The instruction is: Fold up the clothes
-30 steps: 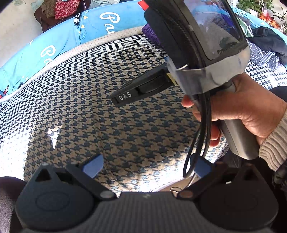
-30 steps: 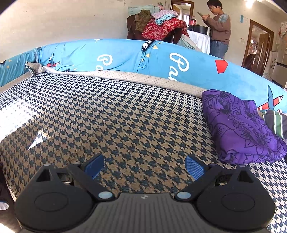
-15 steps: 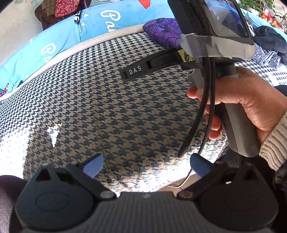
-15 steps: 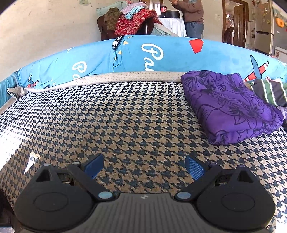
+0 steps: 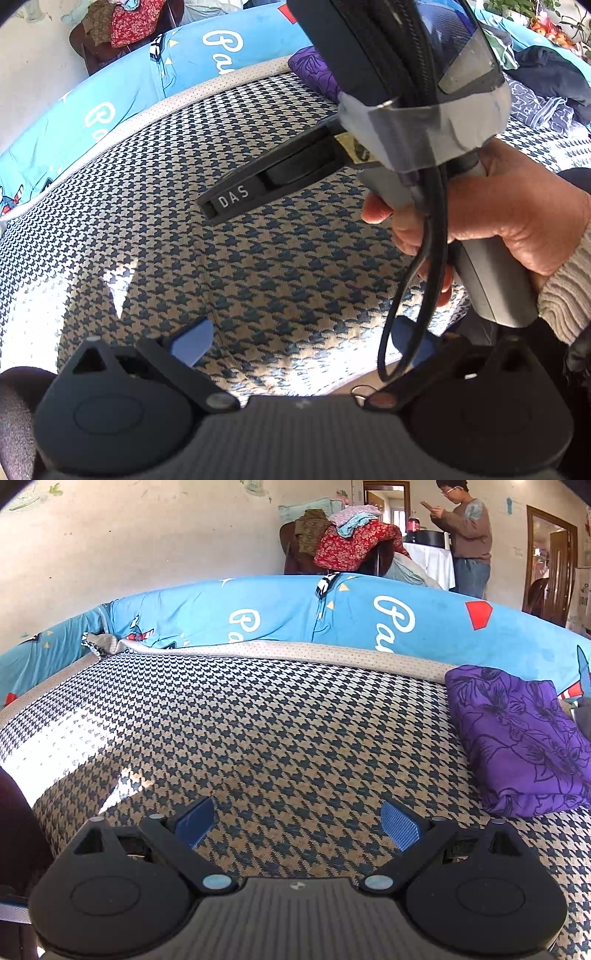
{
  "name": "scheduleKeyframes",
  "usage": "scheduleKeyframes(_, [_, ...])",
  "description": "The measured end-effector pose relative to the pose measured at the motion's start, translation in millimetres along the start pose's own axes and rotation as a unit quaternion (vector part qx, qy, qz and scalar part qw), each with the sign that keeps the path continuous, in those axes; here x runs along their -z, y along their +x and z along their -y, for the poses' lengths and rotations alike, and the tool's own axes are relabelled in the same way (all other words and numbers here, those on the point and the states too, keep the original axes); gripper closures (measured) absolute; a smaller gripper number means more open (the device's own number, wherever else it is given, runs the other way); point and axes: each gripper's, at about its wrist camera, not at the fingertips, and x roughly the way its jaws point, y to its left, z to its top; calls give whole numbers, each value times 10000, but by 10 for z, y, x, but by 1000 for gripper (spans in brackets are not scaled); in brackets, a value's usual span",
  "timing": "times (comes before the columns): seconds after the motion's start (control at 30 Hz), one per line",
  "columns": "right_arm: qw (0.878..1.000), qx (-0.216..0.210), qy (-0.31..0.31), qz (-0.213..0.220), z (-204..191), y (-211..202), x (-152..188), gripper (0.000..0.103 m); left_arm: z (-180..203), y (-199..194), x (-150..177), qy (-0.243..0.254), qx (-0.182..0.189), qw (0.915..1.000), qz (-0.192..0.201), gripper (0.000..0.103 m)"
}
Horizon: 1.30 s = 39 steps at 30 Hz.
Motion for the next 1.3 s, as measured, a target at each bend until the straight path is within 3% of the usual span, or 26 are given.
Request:
scheduleKeyframes(0.67, [9996, 79, -244, -93, -50, -19, 28, 6, 59, -33, 32, 203, -86, 9997, 60, 0])
scheduleKeyframes(1.03, [9993, 299, 219, -54, 111, -38, 9, 6, 88, -47, 58, 289, -111, 9995, 106, 0])
scheduleKeyframes(1.3, [9988, 443, 145, -181, 81, 12, 24, 6, 31, 2, 47, 158, -49, 9998, 58, 0])
